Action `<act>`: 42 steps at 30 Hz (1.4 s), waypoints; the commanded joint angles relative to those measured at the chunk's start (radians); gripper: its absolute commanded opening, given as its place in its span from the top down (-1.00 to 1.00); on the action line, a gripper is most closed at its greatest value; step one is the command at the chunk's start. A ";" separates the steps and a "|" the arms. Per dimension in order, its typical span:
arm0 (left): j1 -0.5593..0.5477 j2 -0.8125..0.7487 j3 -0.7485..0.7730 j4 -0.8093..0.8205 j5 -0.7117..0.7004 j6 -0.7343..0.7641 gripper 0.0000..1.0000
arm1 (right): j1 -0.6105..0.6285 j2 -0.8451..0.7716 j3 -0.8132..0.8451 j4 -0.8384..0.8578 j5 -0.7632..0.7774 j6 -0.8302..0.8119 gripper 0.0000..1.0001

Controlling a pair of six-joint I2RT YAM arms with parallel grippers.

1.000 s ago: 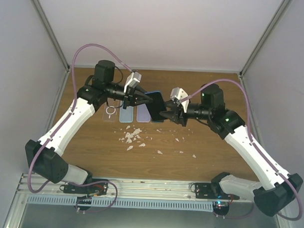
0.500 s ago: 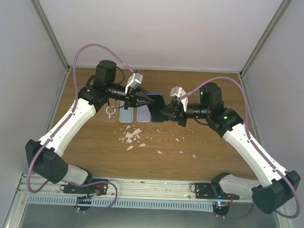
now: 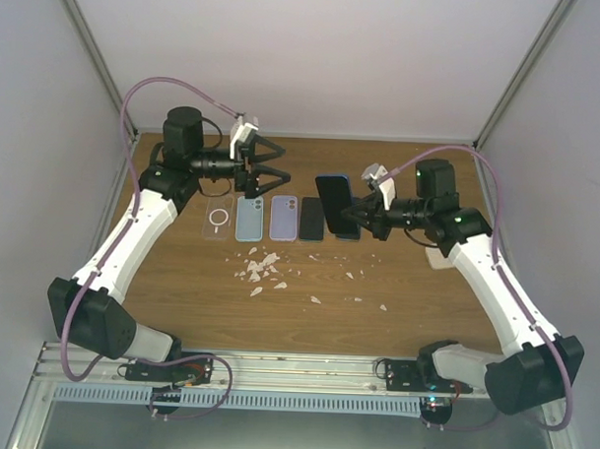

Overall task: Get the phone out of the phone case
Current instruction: Place the phone at the center of the board.

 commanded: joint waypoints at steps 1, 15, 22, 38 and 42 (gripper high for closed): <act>0.060 -0.012 -0.035 0.090 -0.053 -0.077 -0.98 | -0.089 0.020 -0.034 -0.050 -0.087 -0.016 0.99; 0.128 -0.089 -0.168 0.109 -0.091 -0.102 -0.98 | -0.414 0.243 -0.018 -0.136 -0.205 -0.024 0.99; 0.151 -0.098 -0.212 0.153 -0.125 -0.167 -0.98 | -0.494 0.423 0.004 -0.149 -0.197 -0.022 0.99; 0.153 -0.131 -0.257 0.191 -0.106 -0.195 -0.98 | -0.508 0.757 0.164 -0.153 -0.201 0.019 0.94; 0.152 -0.129 -0.262 0.195 -0.108 -0.199 -0.98 | -0.510 0.837 0.196 -0.172 -0.222 0.021 0.94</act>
